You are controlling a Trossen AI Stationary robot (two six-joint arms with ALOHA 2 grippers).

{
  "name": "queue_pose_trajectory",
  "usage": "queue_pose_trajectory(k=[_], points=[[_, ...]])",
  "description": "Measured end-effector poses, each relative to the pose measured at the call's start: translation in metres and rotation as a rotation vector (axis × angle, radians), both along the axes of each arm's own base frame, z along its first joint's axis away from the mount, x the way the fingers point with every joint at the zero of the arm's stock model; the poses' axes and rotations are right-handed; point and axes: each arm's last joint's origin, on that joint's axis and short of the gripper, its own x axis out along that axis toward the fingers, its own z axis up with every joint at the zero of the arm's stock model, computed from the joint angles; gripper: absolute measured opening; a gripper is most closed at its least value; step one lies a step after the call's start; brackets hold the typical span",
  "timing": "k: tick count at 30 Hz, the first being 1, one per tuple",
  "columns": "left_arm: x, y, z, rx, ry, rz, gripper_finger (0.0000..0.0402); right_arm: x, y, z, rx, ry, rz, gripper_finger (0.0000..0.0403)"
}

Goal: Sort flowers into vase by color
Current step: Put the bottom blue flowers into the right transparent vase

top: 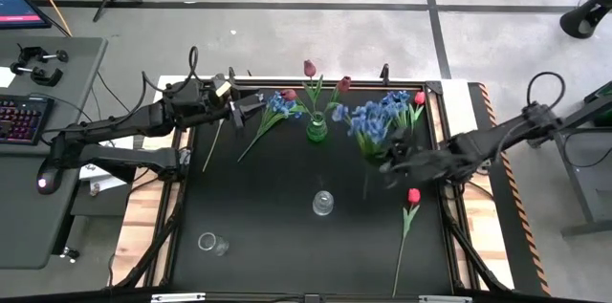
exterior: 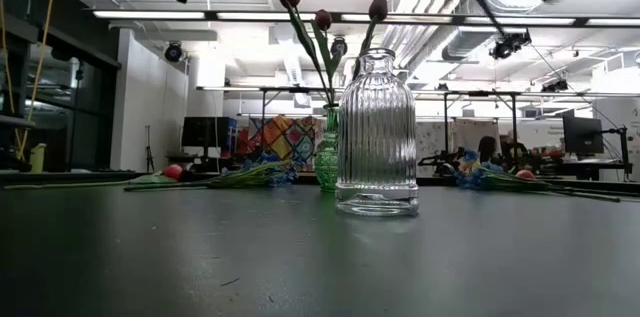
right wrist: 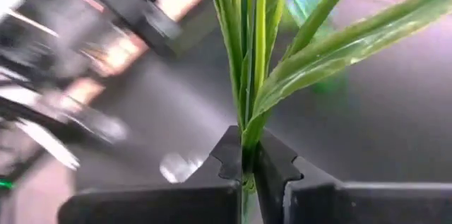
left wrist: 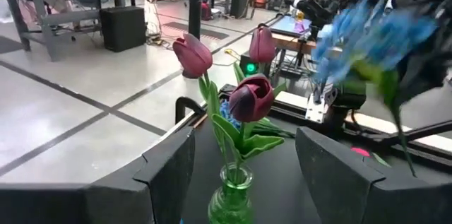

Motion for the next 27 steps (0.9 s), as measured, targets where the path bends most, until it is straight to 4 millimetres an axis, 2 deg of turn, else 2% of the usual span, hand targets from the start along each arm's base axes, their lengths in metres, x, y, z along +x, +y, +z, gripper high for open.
queue_pose_trajectory(k=[3, 6, 11, 16, 20, 27], points=[[0.000, 0.000, 0.000, -0.014, -0.005, 0.002, 0.0234, 0.008, -0.002, 0.018, -0.083, -0.138, 0.097, 0.0002], [0.000, 0.000, 0.000, -0.012, -0.007, 0.018, 0.0234, 0.024, -0.001, 0.022, -0.160, -0.189, 0.211, 0.0001], [0.000, 0.001, 0.001, -0.007, -0.012, 0.045, 0.0234, 0.055, -0.002, 0.006, -0.292, -0.145, 0.353, 0.0001], [0.000, 0.001, 0.002, -0.046, -0.048, 0.052, 0.0234, 0.080, -0.005, -0.011, -0.344, -0.106, 0.407, 0.0000], [0.000, 0.001, 0.004, -0.047, -0.065, 0.045, 0.0234, 0.088, -0.003, -0.012, -0.378, -0.145, 0.427, 0.0000], [0.000, 0.001, 0.004, -0.045, -0.071, 0.046, 0.0234, 0.089, 0.000, -0.008, -0.372, -0.208, 0.519, 0.0000]])
